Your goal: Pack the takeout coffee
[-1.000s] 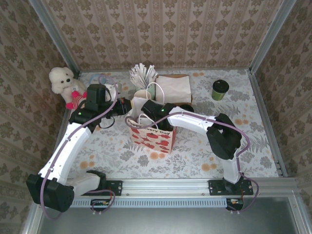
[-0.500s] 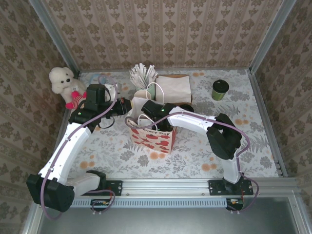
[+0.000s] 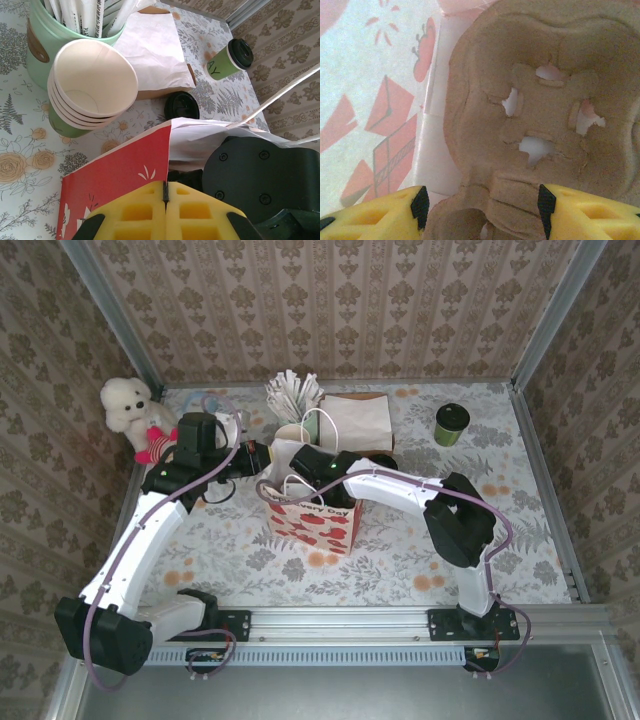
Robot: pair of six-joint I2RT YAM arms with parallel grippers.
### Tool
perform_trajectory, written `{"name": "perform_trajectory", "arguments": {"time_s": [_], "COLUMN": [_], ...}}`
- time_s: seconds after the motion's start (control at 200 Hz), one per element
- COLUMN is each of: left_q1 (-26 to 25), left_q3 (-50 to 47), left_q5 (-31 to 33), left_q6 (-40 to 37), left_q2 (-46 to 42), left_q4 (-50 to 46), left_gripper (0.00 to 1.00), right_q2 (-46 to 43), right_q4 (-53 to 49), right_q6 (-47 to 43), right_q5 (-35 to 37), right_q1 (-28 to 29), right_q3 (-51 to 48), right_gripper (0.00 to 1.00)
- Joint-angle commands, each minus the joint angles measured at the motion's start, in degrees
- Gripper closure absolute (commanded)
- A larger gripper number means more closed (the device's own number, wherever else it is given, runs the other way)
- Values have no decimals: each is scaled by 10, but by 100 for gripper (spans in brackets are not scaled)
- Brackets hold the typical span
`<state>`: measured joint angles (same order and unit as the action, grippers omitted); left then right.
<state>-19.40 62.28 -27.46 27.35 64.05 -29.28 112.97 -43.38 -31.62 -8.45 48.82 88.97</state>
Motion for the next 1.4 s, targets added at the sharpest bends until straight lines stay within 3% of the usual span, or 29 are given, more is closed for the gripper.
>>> {"name": "perform_trajectory", "arguments": {"time_s": [0.0, 0.085, 0.235, 0.375, 0.58, 0.77, 0.79, 0.815, 0.835, 0.975, 0.99, 1.005, 1.28, 1.395], "left_q1": [2, 1, 2, 1, 0, -4, -4, -4, -4, -5, -5, -5, -6, -7], "left_q3": [4, 6, -1, -3, -17, -14, -12, -11, -10, -9, -9, -9, -11, -14], "left_q5": [-10, -10, -11, -12, 28, 22, 24, 26, 27, 44, 45, 46, 58, 59], "left_q6": [2, 4, 9, 8, 3, 5, 5, 4, 3, 1, 1, 1, 7, 10], "left_q2": [-2, -3, -4, -5, -20, -17, -17, -16, -15, -15, -15, -15, -15, -15], "left_q4": [-9, -9, -4, -8, -9, -1, -2, -3, -5, -11, -11, -11, -9, -5], "left_gripper": [99, 99, 99, 99, 99, 99, 99, 99, 99, 99, 100, 100, 100, 100], "right_q2": [-1, 16, 29, 17, -21, -64, -69, -75, -80, -118, -123, -127, -182, -226], "right_q4": [-34, -34, 27, 63, 19, 63, 69, 74, 77, 82, 82, 81, 59, 98], "right_q6": [-21, -11, 2, -14, -14, 38, 41, 44, 45, 41, 40, 39, 51, 79], "right_q5": [-54, -52, 47, 92, 0, -11, -11, -12, -12, -25, -27, -27, 2, 13], "right_q1": [2, 1, 3, 2, 1, 1, 2, 1, 2, 1, 1, 1, 2, 2], "right_q3": [26, 30, 5, -10, -3, -13, -12, -12, -11, -14, -15, -15, 28, 15], "right_gripper": [37, 37, 38, 37, 35, 31, 30, 20, 17, 12, 3, 0, 0, 0]}}
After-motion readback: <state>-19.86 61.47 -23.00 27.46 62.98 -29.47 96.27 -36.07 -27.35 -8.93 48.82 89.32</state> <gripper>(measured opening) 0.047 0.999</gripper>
